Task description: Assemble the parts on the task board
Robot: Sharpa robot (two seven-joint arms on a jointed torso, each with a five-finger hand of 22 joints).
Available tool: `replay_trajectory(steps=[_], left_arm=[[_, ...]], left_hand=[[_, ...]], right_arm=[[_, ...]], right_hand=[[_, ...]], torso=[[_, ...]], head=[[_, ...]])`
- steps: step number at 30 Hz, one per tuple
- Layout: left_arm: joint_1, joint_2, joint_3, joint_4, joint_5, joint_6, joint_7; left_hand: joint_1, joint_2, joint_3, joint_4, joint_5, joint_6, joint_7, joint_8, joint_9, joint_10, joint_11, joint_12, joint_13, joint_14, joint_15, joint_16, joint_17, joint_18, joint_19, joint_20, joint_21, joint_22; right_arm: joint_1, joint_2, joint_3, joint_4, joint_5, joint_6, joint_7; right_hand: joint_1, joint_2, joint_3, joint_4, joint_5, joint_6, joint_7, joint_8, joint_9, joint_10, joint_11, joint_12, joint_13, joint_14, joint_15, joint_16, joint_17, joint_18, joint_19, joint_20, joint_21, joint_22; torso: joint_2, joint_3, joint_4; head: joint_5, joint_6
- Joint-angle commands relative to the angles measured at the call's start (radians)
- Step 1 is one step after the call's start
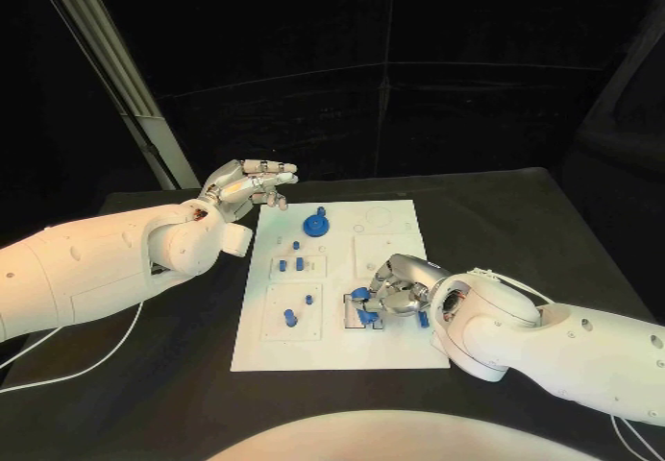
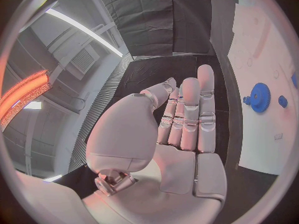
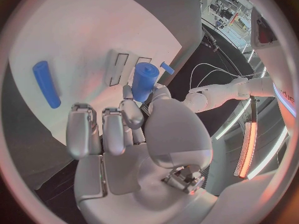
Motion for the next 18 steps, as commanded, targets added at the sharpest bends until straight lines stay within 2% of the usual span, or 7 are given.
replay_trajectory(steps=[1, 5, 9, 12, 15, 16, 18], left_arm=[[0.002, 0.002, 0.001, 0.001, 0.002, 0.013, 0.002], [0.002, 0.002, 0.001, 0.002, 0.002, 0.013, 0.002], [0.002, 0.001, 0.001, 0.002, 0.002, 0.013, 0.002], [0.002, 0.001, 0.001, 0.002, 0.002, 0.013, 0.001], [0.002, 0.0, 0.001, 0.002, 0.002, 0.013, 0.001], [0.002, 0.0, 0.001, 0.002, 0.002, 0.013, 0.001], [0.002, 0.0, 0.001, 0.002, 0.002, 0.012, 0.001]], left_hand=[[0.007, 0.004, -0.003, -0.005, 0.007, -0.007, 0.003, 0.003, -0.001, -0.008, 0.0, 0.005, -0.001, -0.008, 0.001, -0.004, -0.001, 0.014, -0.008, 0.001, -0.004, -0.001], [0.007, 0.004, -0.003, -0.005, 0.007, -0.007, 0.003, 0.003, -0.001, -0.008, 0.0, 0.005, -0.001, -0.008, 0.001, -0.004, -0.001, 0.014, -0.008, 0.001, -0.004, -0.001], [0.007, 0.004, -0.003, -0.005, 0.007, -0.007, 0.003, 0.003, -0.001, -0.008, 0.0, 0.005, -0.001, -0.008, 0.001, -0.004, -0.001, 0.014, -0.008, 0.001, -0.004, -0.001], [0.007, 0.004, -0.003, -0.005, 0.007, -0.007, 0.003, 0.003, -0.001, -0.008, 0.0, 0.005, -0.001, -0.008, 0.001, -0.004, -0.001, 0.014, -0.008, 0.001, -0.004, -0.001], [0.007, 0.004, -0.003, -0.005, 0.007, -0.007, 0.003, 0.003, -0.001, -0.008, 0.0, 0.005, -0.001, -0.008, 0.001, -0.004, -0.001, 0.014, -0.008, 0.001, -0.004, -0.001], [0.007, 0.004, -0.003, -0.005, 0.007, -0.007, 0.003, 0.003, -0.001, -0.008, 0.0, 0.005, -0.001, -0.008, 0.001, -0.004, -0.001, 0.014, -0.008, 0.001, -0.004, -0.001], [0.007, 0.004, -0.003, -0.005, 0.007, -0.007, 0.003, 0.003, -0.001, -0.008, 0.0, 0.005, -0.001, -0.008, 0.001, -0.004, -0.001, 0.014, -0.008, 0.001, -0.004, -0.001]], right_arm=[[0.002, 0.011, 0.001, -0.01, 0.015, 0.02, -0.02], [0.002, 0.019, 0.001, -0.019, 0.005, 0.027, -0.026], [0.002, 0.026, 0.001, -0.025, -0.008, 0.033, -0.03], [0.002, 0.03, 0.001, -0.029, -0.018, 0.039, -0.032], [0.002, 0.033, 0.001, -0.032, -0.029, 0.045, -0.033], [0.002, 0.034, 0.001, -0.033, -0.033, 0.046, -0.033], [0.002, 0.034, 0.001, -0.033, -0.038, 0.047, -0.034]], right_hand=[[-0.02, 0.003, -0.012, -0.001, -0.026, 0.042, -0.03, -0.006, 0.004, 0.008, -0.003, -0.009, -0.001, 0.054, -0.008, 0.003, 0.0, -0.006, 0.004, -0.006, 0.005, 0.024], [-0.053, 0.01, -0.033, -0.002, -0.139, 0.053, -0.033, -0.009, 0.013, 0.01, -0.005, -0.015, -0.001, 0.053, -0.01, 0.0, -0.002, -0.005, 0.003, -0.008, 0.003, 0.022], [-0.102, 0.011, -0.068, -0.002, -0.358, 0.053, -0.032, -0.017, 0.023, 0.004, -0.004, -0.034, -0.009, 0.05, -0.01, -0.01, -0.015, -0.002, -0.006, -0.009, -0.006, 0.007], [-0.139, -0.004, -0.081, 0.0, -0.465, 0.048, -0.029, -0.024, 0.028, -0.003, 0.0, -0.051, -0.019, 0.046, -0.008, -0.022, -0.028, 0.001, -0.015, -0.007, -0.016, -0.008], [-0.187, -0.048, -0.05, 0.002, -0.533, 0.038, -0.023, -0.034, 0.035, -0.015, 0.003, -0.075, -0.032, 0.044, -0.002, -0.034, -0.041, 0.005, -0.025, -0.003, -0.027, -0.024], [-0.204, -0.069, -0.034, 0.003, -0.538, 0.037, -0.022, -0.036, 0.038, -0.017, 0.004, -0.08, -0.033, 0.044, -0.002, -0.037, -0.043, 0.006, -0.026, -0.002, -0.029, -0.028], [-0.212, -0.078, -0.022, 0.003, -0.54, 0.036, -0.023, -0.038, 0.039, -0.018, 0.005, -0.083, -0.035, 0.044, -0.002, -0.038, -0.044, 0.006, -0.027, -0.001, -0.03, -0.029]], torso=[[-0.001, 0.0004, -0.0018], [-0.001, 0.0015, -0.0019], [-0.001, 0.001, -0.0017], [-0.001, 0.0011, -0.0019], [-0.001, 0.0011, -0.0018], [-0.001, 0.0011, -0.0018], [-0.001, 0.0015, -0.0021]], head=[[0.001, -0.001], [0.002, -0.001], [0.002, -0.002], [0.002, -0.001], [0.002, -0.002], [0.002, -0.002], [0.002, -0.003]])
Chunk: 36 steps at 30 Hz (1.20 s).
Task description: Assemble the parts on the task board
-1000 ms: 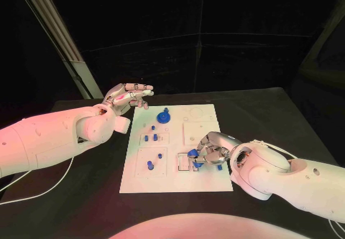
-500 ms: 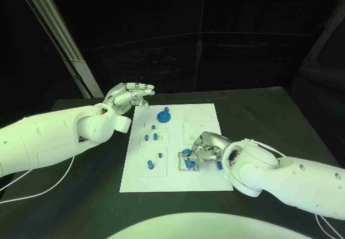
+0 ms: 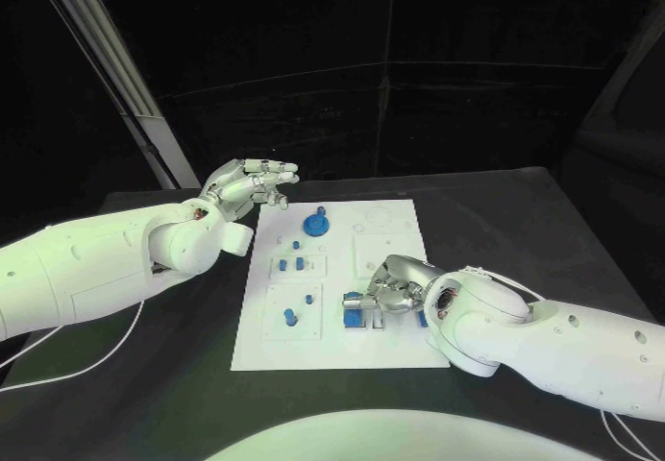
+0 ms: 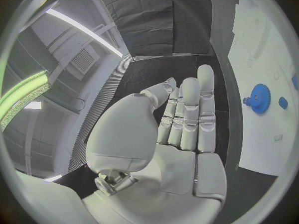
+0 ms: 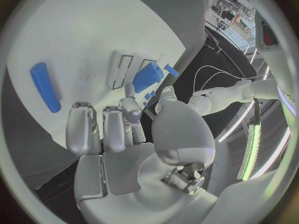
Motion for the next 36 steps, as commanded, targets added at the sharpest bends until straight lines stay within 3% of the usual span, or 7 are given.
replay_trajectory(steps=[1, 6, 9, 12, 19, 24, 36], left_arm=[[0.002, 0.0, 0.001, 0.002, 0.002, 0.011, 0.002], [0.002, -0.001, 0.001, 0.002, 0.002, 0.011, 0.003], [0.002, -0.002, 0.001, 0.002, 0.002, 0.011, 0.003], [0.002, -0.002, 0.001, 0.002, 0.002, 0.011, 0.003], [0.002, -0.002, 0.001, 0.001, 0.002, 0.011, 0.002], [0.002, -0.001, 0.001, 0.0, 0.002, 0.011, 0.002], [0.002, -0.003, 0.001, 0.0, 0.002, 0.01, 0.003]], left_hand=[[0.007, 0.004, -0.003, -0.005, 0.007, -0.007, 0.003, 0.003, -0.001, -0.008, 0.0, 0.005, -0.001, -0.008, 0.001, -0.004, -0.001, 0.013, -0.008, 0.001, -0.004, -0.001], [0.007, 0.004, -0.003, -0.005, 0.007, -0.007, 0.003, 0.003, -0.001, -0.008, 0.0, 0.005, -0.001, -0.008, 0.001, -0.004, -0.001, 0.013, -0.008, 0.001, -0.004, -0.001], [0.007, 0.004, -0.003, -0.005, 0.007, -0.007, 0.003, 0.003, -0.001, -0.008, 0.0, 0.005, -0.001, -0.008, 0.001, -0.004, -0.001, 0.013, -0.008, 0.001, -0.004, -0.001], [0.007, 0.004, -0.003, -0.005, 0.007, -0.007, 0.003, 0.003, -0.001, -0.008, 0.0, 0.005, -0.001, -0.008, 0.001, -0.004, -0.001, 0.013, -0.008, 0.001, -0.004, -0.001], [0.007, 0.004, -0.003, -0.005, 0.007, -0.007, 0.003, 0.003, -0.001, -0.008, 0.0, 0.005, -0.001, -0.008, 0.001, -0.004, -0.001, 0.013, -0.008, 0.001, -0.004, -0.001], [0.009, 0.005, -0.004, -0.007, 0.007, -0.008, 0.003, 0.004, -0.002, -0.01, 0.0, 0.006, -0.002, -0.009, 0.001, -0.004, -0.003, 0.014, -0.009, 0.001, -0.005, -0.002], [0.009, 0.005, -0.004, -0.007, 0.007, -0.008, 0.003, 0.004, -0.002, -0.01, 0.0, 0.006, -0.002, -0.009, 0.001, -0.004, -0.003, 0.014, -0.009, 0.001, -0.005, -0.002]], right_arm=[[0.002, 0.001, 0.001, 0.001, -0.029, 0.018, -0.006], [0.002, -0.003, 0.0, 0.006, -0.035, 0.016, -0.003], [0.001, -0.006, 0.0, 0.012, -0.036, 0.016, 0.005], [0.001, -0.01, 0.0, 0.017, -0.041, 0.02, 0.016], [0.001, -0.013, 0.0, 0.024, -0.083, 0.038, 0.027], [0.001, -0.011, 0.0, 0.024, -0.116, 0.027, 0.022], [0.001, -0.021, 0.0, 0.026, -0.141, -0.013, 0.046]], right_hand=[[-0.017, -0.014, 0.018, 0.0, -0.003, -0.003, 0.003, -0.006, 0.003, -0.007, 0.001, -0.007, -0.003, 0.047, 0.002, -0.007, -0.002, 0.007, -0.008, 0.001, -0.007, -0.004], [-0.007, -0.004, 0.042, -0.002, 0.021, -0.003, 0.003, -0.008, 0.008, -0.007, 0.001, -0.009, -0.002, 0.048, 0.002, -0.008, -0.002, 0.007, -0.008, 0.001, -0.008, -0.005], [0.045, 0.005, 0.057, -0.006, 0.07, -0.001, 0.002, -0.01, 0.015, -0.004, 0.0, -0.008, 0.002, 0.049, 0.001, -0.007, 0.001, 0.006, -0.006, 0.001, -0.008, -0.003], [0.127, 0.006, 0.069, -0.036, 0.108, -0.002, 0.002, -0.012, 0.02, -0.003, 0.0, -0.008, 0.005, 0.05, 0.001, -0.008, 0.002, 0.006, -0.006, 0.0, -0.008, -0.003], [0.243, 0.004, 0.068, -0.086, 0.1, -0.001, 0.002, -0.015, 0.03, -0.003, -0.001, -0.007, 0.011, 0.051, 0.001, -0.007, 0.007, 0.006, -0.005, 0.0, -0.009, -0.001], [0.25, 0.011, 0.063, -0.086, 0.098, 0.002, 0.002, -0.014, 0.033, 0.0, -0.001, -0.004, 0.014, 0.052, 0.001, -0.005, 0.01, 0.005, -0.003, 0.0, -0.008, 0.002], [0.252, 0.021, 0.055, -0.081, 0.108, 0.005, 0.001, -0.012, 0.037, 0.002, -0.002, -0.001, 0.018, 0.052, 0.0, -0.004, 0.012, 0.005, -0.001, -0.001, -0.006, 0.005]], torso=[[0.0, 0.0004, -0.0004], [0.0, 0.0006, -0.0009], [0.0, 0.0008, -0.0008], [0.0, 0.001, -0.0014], [-0.001, 0.0004, -0.0011], [-0.001, 0.0008, 0.0012], [-0.001, 0.0007, -0.0007]], head=[[0.001, -0.001], [0.001, -0.001], [0.001, -0.001], [-0.001, -0.002], [-0.004, -0.003], [-0.005, -0.003], [-0.002, -0.002]])
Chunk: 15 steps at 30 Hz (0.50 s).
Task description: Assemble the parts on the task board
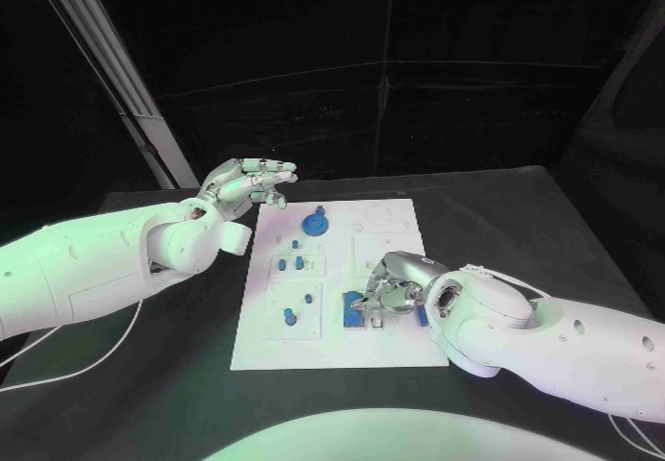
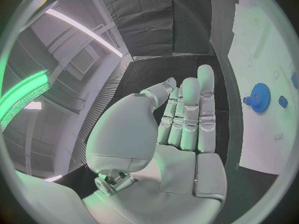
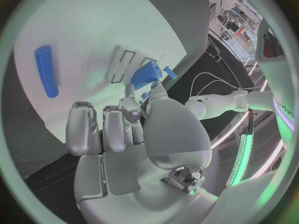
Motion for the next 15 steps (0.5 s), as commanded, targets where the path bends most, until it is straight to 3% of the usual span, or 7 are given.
replay_trajectory(steps=[1, 5, 9, 15], left_arm=[[0.002, -0.001, 0.001, 0.001, 0.002, 0.009, 0.004], [0.002, -0.002, 0.001, 0.001, 0.002, 0.009, 0.004], [0.001, -0.002, 0.001, 0.001, 0.002, 0.009, 0.004], [0.001, -0.002, 0.001, -0.001, 0.002, 0.009, 0.004]], left_hand=[[0.009, 0.005, -0.001, -0.004, 0.007, -0.005, 0.0, 0.004, -0.002, -0.01, 0.0, 0.006, -0.001, -0.009, 0.001, -0.004, -0.001, 0.014, -0.009, 0.001, -0.005, -0.001], [0.009, 0.005, -0.001, -0.004, 0.007, -0.005, 0.0, 0.004, -0.002, -0.01, 0.0, 0.006, -0.001, -0.009, 0.001, -0.004, -0.001, 0.014, -0.009, 0.001, -0.005, -0.001], [0.01, 0.006, -0.001, -0.005, 0.007, -0.005, 0.0, 0.004, -0.002, -0.01, 0.0, 0.007, -0.001, -0.009, 0.001, -0.004, -0.001, 0.014, -0.009, 0.001, -0.005, -0.001], [0.01, 0.006, -0.001, -0.005, 0.007, -0.005, 0.0, 0.004, -0.002, -0.01, 0.0, 0.007, -0.001, -0.009, 0.001, -0.004, -0.001, 0.014, -0.009, 0.001, -0.005, -0.001]], right_arm=[[0.0, -0.005, 0.0, 0.004, -0.024, -0.037, 0.045], [0.0, -0.01, 0.0, 0.009, -0.008, -0.071, 0.091], [0.0, -0.015, 0.0, 0.011, -0.002, -0.08, 0.112], [0.0, -0.013, 0.0, 0.015, 0.013, -0.09, 0.151]], right_hand=[[0.002, 0.009, -0.008, 0.0, 0.007, 0.005, 0.001, -0.004, 0.001, 0.003, -0.003, 0.004, 0.003, 0.052, 0.0, 0.001, 0.003, 0.004, -0.001, -0.001, -0.002, 0.002], [0.001, 0.024, -0.012, 0.008, 0.017, 0.005, 0.001, -0.004, 0.004, 0.01, -0.003, 0.018, 0.014, 0.055, -0.001, 0.01, 0.015, 0.002, 0.006, -0.001, 0.005, 0.014], [0.031, 0.023, -0.016, -0.008, 0.025, 0.005, 0.0, -0.004, 0.007, 0.01, -0.004, 0.016, 0.014, 0.055, -0.002, 0.009, 0.015, 0.002, 0.006, -0.002, 0.005, 0.014], [0.022, 0.022, -0.031, -0.002, 0.008, 0.006, 0.001, -0.004, 0.01, 0.012, -0.003, 0.019, 0.018, 0.056, -0.001, 0.011, 0.019, 0.001, 0.008, -0.002, 0.007, 0.018]], torso=[[0.0, 0.0005, -0.0007], [0.0, 0.0007, 0.0001], [0.0, 0.0005, 0.0004], [0.0, 0.0011, -0.0008]], head=[[0.001, 0.001], [0.0, 0.002], [0.001, 0.003], [0.001, 0.005]])
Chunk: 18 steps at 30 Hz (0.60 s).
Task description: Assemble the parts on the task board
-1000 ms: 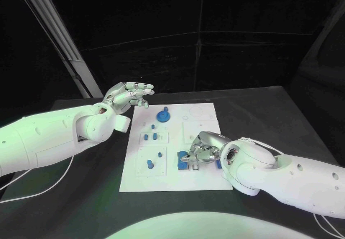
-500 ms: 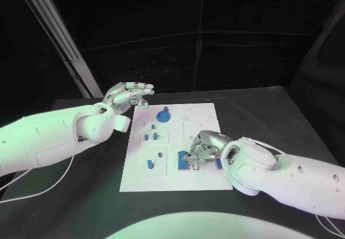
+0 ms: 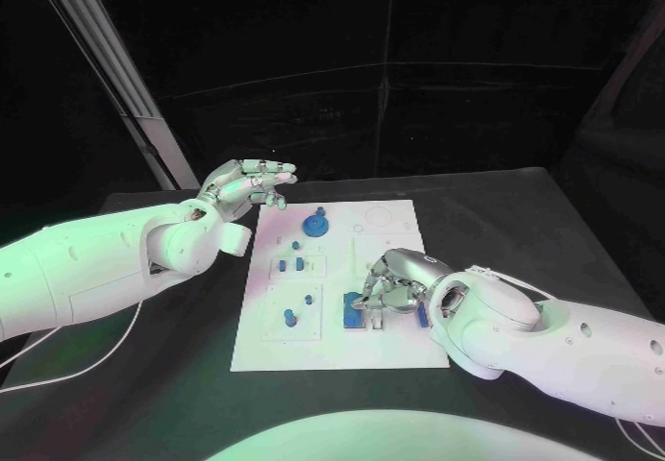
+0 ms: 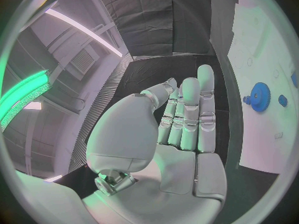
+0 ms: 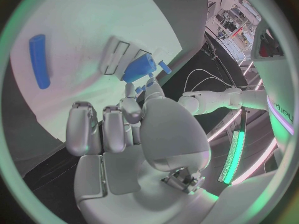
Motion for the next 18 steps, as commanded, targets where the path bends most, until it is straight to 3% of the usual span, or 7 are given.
replay_trajectory(steps=[1, 4, 9, 12, 18], left_arm=[[0.001, 0.0, 0.001, 0.0, 0.002, 0.009, 0.004], [0.001, 0.0, 0.001, -0.001, 0.002, 0.01, 0.004], [0.001, 0.001, 0.001, -0.001, 0.002, 0.01, 0.004], [0.001, 0.001, 0.001, -0.001, 0.002, 0.01, 0.004], [0.001, 0.002, 0.001, -0.001, 0.002, 0.01, 0.004]], left_hand=[[0.005, 0.001, -0.001, -0.005, 0.007, -0.005, 0.0, 0.004, -0.001, -0.008, 0.002, 0.002, -0.001, -0.009, 0.001, -0.004, -0.002, 0.014, -0.009, 0.001, -0.005, -0.001], [0.005, 0.001, -0.001, -0.005, 0.007, -0.005, 0.0, 0.004, -0.001, -0.008, 0.002, 0.002, -0.001, -0.009, 0.001, -0.004, -0.002, 0.014, -0.009, 0.001, -0.005, -0.001], [0.005, 0.001, -0.001, -0.005, 0.007, -0.005, 0.0, 0.004, -0.001, -0.008, 0.002, 0.002, -0.001, -0.009, 0.001, -0.004, -0.002, 0.014, -0.009, 0.001, -0.005, -0.001], [0.005, 0.001, -0.001, -0.005, 0.007, -0.005, 0.0, 0.004, -0.001, -0.008, 0.002, 0.002, -0.001, -0.009, 0.001, -0.004, -0.002, 0.014, -0.009, 0.001, -0.005, -0.001], [0.005, 0.001, -0.001, -0.005, 0.007, -0.005, 0.0, 0.004, -0.001, -0.008, 0.002, 0.002, -0.001, -0.009, 0.001, -0.004, -0.002, 0.014, -0.009, 0.001, -0.005, -0.001]], right_arm=[[0.001, 0.003, 0.0, 0.005, 0.016, -0.035, 0.069], [0.001, 0.005, 0.0, 0.006, 0.02, -0.031, 0.076], [0.001, 0.011, 0.0, 0.0, 0.016, 0.027, 0.067], [0.001, 0.019, 0.0, -0.006, -0.007, 0.067, 0.049], [0.001, 0.036, 0.0, -0.016, -0.048, 0.089, 0.013]], right_hand=[[-0.005, 0.001, -0.011, 0.003, -0.009, 0.007, 0.0, -0.004, 0.002, 0.006, 0.002, 0.005, 0.002, 0.056, -0.001, 0.006, 0.002, 0.001, 0.008, -0.002, 0.007, 0.003], [-0.006, 0.002, -0.012, 0.005, -0.011, 0.008, 0.0, -0.003, 0.003, 0.007, 0.002, 0.006, 0.003, 0.056, -0.001, 0.007, 0.003, 0.001, 0.008, -0.002, 0.008, 0.004], [0.016, 0.004, -0.012, -0.008, -0.015, 0.022, -0.006, 0.007, 0.01, 0.009, -0.002, 0.009, 0.006, 0.056, -0.004, 0.007, 0.004, 0.001, 0.009, -0.003, 0.008, 0.005], [0.049, 0.007, -0.011, -0.032, -0.046, 0.034, -0.011, 0.019, 0.018, 0.018, -0.008, 0.023, 0.018, 0.056, -0.008, 0.008, 0.007, 0.0, 0.011, -0.007, 0.01, 0.01], [0.07, 0.018, -0.007, -0.047, -0.07, 0.037, -0.015, 0.028, 0.026, 0.026, -0.011, 0.036, 0.029, 0.057, -0.011, 0.011, 0.012, -0.002, 0.014, -0.01, 0.014, 0.017]], torso=[[0.001, 0.0003, -0.0002], [0.001, -0.0001, 0.0004], [0.001, -0.0003, 0.0004], [0.001, -0.0005, 0.0007], [0.002, -0.0001, 0.0003]], head=[[-0.001, 0.002], [-0.002, 0.002], [-0.001, 0.002], [-0.002, 0.001], [-0.001, 0.001]])
